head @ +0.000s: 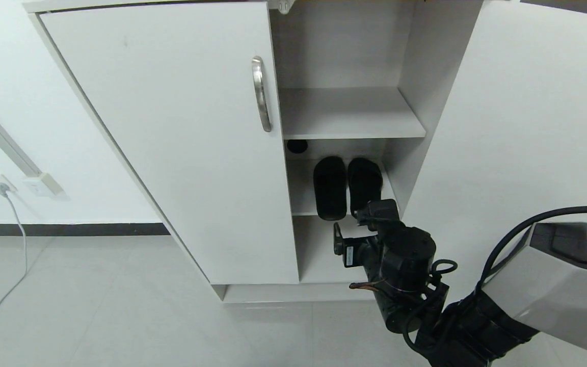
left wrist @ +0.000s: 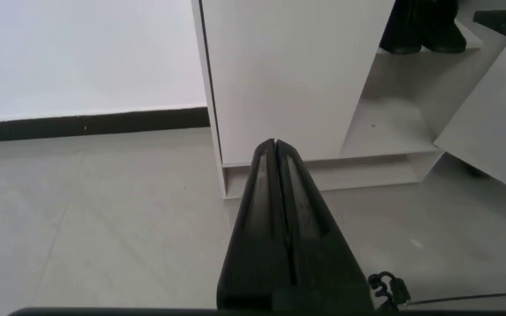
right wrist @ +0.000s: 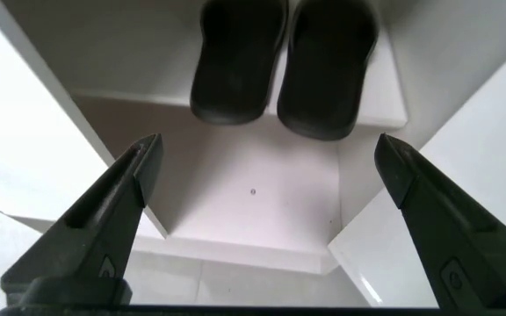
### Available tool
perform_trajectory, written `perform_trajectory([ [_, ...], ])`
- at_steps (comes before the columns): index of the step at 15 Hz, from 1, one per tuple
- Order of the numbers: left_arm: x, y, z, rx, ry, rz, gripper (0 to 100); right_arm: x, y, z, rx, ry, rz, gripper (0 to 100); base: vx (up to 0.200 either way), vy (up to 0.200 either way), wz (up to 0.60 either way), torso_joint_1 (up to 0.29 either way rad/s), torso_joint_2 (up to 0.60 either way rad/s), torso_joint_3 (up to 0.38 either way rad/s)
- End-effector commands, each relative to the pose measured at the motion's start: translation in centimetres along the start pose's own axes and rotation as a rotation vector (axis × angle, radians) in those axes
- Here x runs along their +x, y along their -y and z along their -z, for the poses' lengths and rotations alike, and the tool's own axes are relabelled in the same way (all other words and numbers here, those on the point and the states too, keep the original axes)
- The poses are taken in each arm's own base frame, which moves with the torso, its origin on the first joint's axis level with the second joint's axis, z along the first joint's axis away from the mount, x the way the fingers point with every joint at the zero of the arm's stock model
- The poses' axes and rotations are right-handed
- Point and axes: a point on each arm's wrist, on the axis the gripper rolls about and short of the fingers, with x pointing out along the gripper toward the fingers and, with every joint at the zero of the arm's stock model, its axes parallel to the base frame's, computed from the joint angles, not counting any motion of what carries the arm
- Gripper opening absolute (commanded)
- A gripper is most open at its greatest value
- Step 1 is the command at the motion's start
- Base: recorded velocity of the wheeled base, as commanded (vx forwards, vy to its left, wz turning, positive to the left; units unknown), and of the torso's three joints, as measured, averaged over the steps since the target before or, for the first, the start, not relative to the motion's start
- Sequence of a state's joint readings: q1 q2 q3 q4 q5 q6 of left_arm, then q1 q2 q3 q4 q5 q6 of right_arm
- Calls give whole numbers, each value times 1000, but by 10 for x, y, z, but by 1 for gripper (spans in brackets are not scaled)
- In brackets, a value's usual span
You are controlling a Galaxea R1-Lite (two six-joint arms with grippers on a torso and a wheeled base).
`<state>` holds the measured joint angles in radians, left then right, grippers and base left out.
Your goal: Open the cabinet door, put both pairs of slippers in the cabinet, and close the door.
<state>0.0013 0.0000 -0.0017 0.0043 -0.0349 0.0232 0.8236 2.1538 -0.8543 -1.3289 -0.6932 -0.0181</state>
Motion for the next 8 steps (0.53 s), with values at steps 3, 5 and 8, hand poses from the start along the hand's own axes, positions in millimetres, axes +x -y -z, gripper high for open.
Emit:
perform_trajectory([
  [3,0,0,0,0,-2,0,0,-2,-1,2,-2,-3,-5,100,0,0,0,1,2,204],
  [5,0,0,0,1,-2,0,0,-3,0,3,-7,-8,-5,100,0,0,0,5,0,202],
  [8,0,0,0,4,-2,0,0,-11,6,1,-16,-21,-66,100,0,0,0,2,1,206],
])
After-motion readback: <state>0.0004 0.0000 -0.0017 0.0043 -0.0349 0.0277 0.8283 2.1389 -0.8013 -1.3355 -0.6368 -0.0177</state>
